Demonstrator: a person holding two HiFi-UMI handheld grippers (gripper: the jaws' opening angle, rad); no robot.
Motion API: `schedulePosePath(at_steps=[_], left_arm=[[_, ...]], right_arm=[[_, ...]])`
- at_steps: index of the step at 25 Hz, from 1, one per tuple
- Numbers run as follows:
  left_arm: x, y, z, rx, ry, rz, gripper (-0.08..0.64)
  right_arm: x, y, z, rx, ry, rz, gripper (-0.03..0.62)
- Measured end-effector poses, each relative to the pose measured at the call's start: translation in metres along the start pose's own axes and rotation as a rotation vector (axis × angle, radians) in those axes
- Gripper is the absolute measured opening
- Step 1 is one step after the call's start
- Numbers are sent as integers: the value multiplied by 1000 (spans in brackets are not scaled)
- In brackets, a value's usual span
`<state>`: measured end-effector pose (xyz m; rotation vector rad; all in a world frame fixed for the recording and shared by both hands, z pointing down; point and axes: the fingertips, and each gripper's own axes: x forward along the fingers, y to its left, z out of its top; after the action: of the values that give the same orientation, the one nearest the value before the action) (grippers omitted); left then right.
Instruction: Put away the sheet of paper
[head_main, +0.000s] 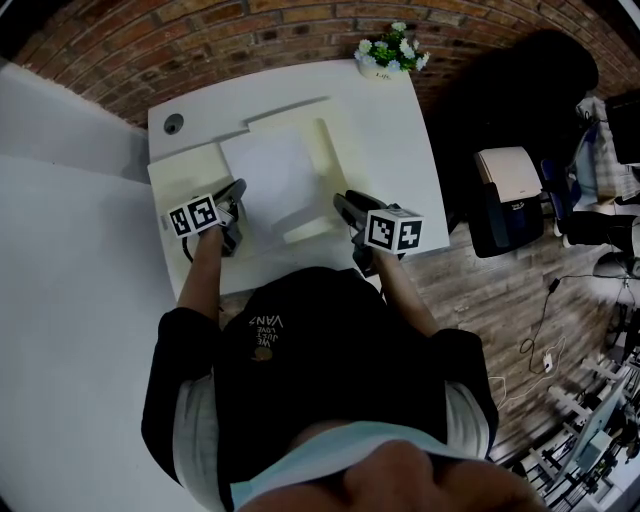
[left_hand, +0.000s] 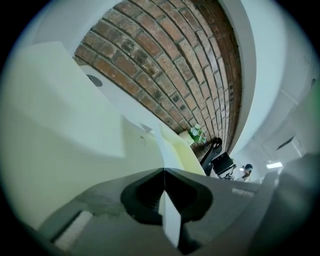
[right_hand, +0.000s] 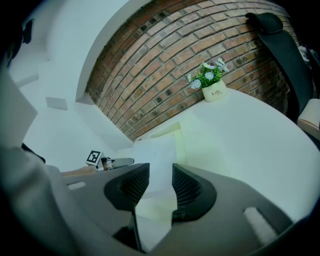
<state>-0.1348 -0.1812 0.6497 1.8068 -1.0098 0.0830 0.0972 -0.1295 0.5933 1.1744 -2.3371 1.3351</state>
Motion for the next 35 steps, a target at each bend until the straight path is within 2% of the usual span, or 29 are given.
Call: schedulePosePath(at_steps=[35], left_arm=[[54,-31,-12,-45,-14,-23,0]], right_arm=[[-13,-37,22,-33,43,23,141]])
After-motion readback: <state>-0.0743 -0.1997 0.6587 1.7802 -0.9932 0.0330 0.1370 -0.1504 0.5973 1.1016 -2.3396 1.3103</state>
